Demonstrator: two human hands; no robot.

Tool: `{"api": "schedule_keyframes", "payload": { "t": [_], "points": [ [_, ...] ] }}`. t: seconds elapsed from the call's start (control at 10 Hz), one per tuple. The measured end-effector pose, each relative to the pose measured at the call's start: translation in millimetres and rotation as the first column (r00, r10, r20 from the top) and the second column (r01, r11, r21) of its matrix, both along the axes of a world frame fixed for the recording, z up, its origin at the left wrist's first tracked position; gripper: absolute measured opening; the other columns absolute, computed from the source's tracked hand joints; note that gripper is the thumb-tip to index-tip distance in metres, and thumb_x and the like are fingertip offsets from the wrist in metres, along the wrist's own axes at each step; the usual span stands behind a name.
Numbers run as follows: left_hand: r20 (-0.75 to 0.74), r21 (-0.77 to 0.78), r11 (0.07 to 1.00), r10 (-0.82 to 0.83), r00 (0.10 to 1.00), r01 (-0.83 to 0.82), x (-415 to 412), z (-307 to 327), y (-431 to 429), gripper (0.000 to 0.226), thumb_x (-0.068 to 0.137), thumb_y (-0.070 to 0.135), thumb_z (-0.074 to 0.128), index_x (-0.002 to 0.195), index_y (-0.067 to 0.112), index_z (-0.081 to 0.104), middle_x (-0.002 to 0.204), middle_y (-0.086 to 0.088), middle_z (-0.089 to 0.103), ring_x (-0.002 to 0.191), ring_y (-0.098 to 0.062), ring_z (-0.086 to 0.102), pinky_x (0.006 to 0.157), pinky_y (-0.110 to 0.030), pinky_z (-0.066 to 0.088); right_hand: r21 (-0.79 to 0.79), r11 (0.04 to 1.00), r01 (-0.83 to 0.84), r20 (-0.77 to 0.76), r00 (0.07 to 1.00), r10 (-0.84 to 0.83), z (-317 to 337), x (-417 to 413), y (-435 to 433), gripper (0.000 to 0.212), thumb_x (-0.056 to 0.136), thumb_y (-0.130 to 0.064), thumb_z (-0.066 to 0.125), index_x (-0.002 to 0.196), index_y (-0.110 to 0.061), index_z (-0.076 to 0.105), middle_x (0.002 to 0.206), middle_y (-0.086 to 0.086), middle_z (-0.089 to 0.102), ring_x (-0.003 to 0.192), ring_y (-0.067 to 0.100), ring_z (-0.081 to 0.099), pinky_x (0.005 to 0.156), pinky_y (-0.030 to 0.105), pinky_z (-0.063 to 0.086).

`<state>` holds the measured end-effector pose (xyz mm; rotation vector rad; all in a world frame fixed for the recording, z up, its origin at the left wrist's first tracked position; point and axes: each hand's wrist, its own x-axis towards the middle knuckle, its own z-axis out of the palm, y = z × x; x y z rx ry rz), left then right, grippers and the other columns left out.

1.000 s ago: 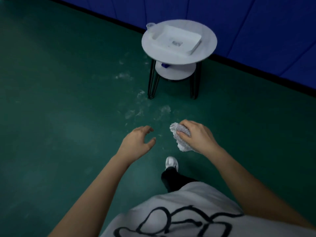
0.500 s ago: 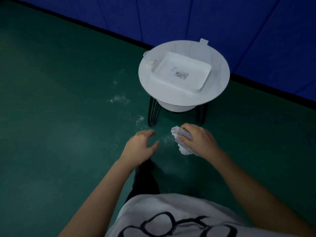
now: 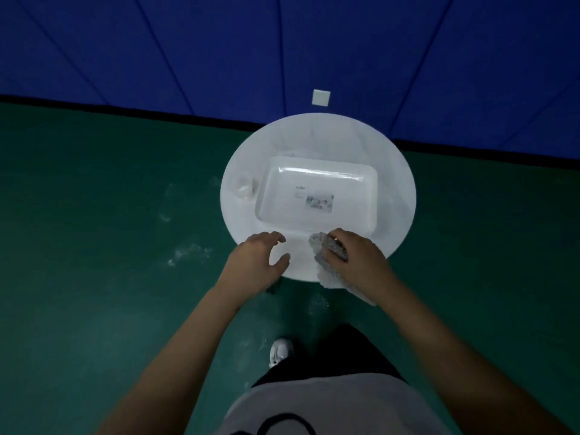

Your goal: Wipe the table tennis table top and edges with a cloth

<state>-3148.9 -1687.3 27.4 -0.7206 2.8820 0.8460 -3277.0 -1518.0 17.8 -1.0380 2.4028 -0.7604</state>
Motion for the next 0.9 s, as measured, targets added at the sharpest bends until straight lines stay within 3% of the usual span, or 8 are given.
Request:
{"api": "schedule_keyframes", "payload": {
  "t": [0.2,0.3,0.5,0.6,0.7,0.8,0.9],
  "points": [
    [0.054,0.057,0.996,-0.068,0.996,0.065,-69.4,-23.5,-23.8,0.036,0.089,0.033,0.055,0.121,0.017,0.055,0.116,0.000,0.061,0.108,-0.017,0.055,0.086,-0.030,0.045,0.007,0.995,0.096,0.092,0.991,-0.096,-26.7,-68.1,-45.6,0.025,0.089,-0.037,0.058,0.100,-0.014,0.055,0.087,0.003,0.061,0.074,0.017,0.056,0.066,0.035,0.047],
    [0.068,0.048,0.998,-0.050,0.996,0.046,-97.9,-30.3,-34.2,0.036,0.088,0.033,0.055,0.121,0.018,0.056,0.114,0.000,0.062,0.107,-0.018,0.055,0.083,-0.031,0.046,0.048,0.998,0.049,0.093,0.994,-0.053,-42.0,-104.3,-68.6,0.025,0.090,-0.029,0.058,0.104,-0.009,0.056,0.094,0.008,0.062,0.080,0.022,0.058,0.072,0.040,0.050],
    [0.134,0.067,0.997,0.027,0.991,-0.037,-145.6,-46.5,-58.5,0.036,0.088,0.034,0.054,0.121,0.018,0.055,0.113,-0.001,0.062,0.106,-0.020,0.056,0.084,-0.033,0.047,0.117,0.991,0.060,0.090,0.993,-0.070,-81.3,-165.2,-115.2,0.025,0.089,-0.023,0.058,0.106,-0.006,0.054,0.102,0.012,0.059,0.092,0.028,0.057,0.072,0.034,0.044],
    [0.170,0.080,0.995,0.040,0.985,-0.054,-158.0,-58.2,-67.9,0.036,0.088,0.033,0.055,0.120,0.017,0.056,0.112,-0.003,0.062,0.105,-0.020,0.056,0.083,-0.031,0.047,0.163,0.980,0.113,0.157,0.978,-0.139,-101.0,-175.4,-143.2,0.035,0.089,-0.020,0.058,0.118,-0.003,0.050,0.115,0.016,0.055,0.105,0.032,0.055,0.081,0.035,0.044],
    [0.217,0.108,0.993,0.024,0.976,-0.049,-167.1,-68.1,-78.0,0.036,0.087,0.033,0.056,0.118,0.016,0.057,0.111,-0.003,0.064,0.104,-0.021,0.058,0.083,-0.029,0.047,0.321,0.947,-0.021,0.438,0.890,-0.129,-111.9,-172.8,-164.5,0.064,0.089,-0.020,0.063,0.142,-0.007,0.030,0.131,0.015,0.047,0.119,0.030,0.049,0.095,0.033,0.040],
    [0.244,0.136,0.991,-0.036,0.969,0.002,-173.7,-75.6,-88.8,0.037,0.087,0.035,0.057,0.118,0.016,0.057,0.114,-0.006,0.063,0.103,-0.025,0.058,0.084,-0.032,0.049,0.370,0.926,-0.069,0.478,0.869,-0.126,-113.7,-173.1,-164.4,0.072,0.087,-0.019,0.065,0.146,-0.008,0.025,0.133,0.015,0.046,0.120,0.027,0.047,0.095,0.030,0.038],
    [0.266,0.155,0.987,-0.083,0.960,0.043,-178.2,-78.6,-100.0,0.036,0.086,0.036,0.057,0.116,0.016,0.059,0.112,-0.007,0.064,0.099,-0.025,0.060,0.082,-0.035,0.050,0.069,0.938,0.341,0.467,0.820,-0.332,-98.7,-192.5,-147.6,0.039,0.086,-0.003,0.064,0.123,-0.002,0.055,0.118,0.019,0.063,0.102,0.011,0.064,0.085,0.021,0.048]
  ]
}}
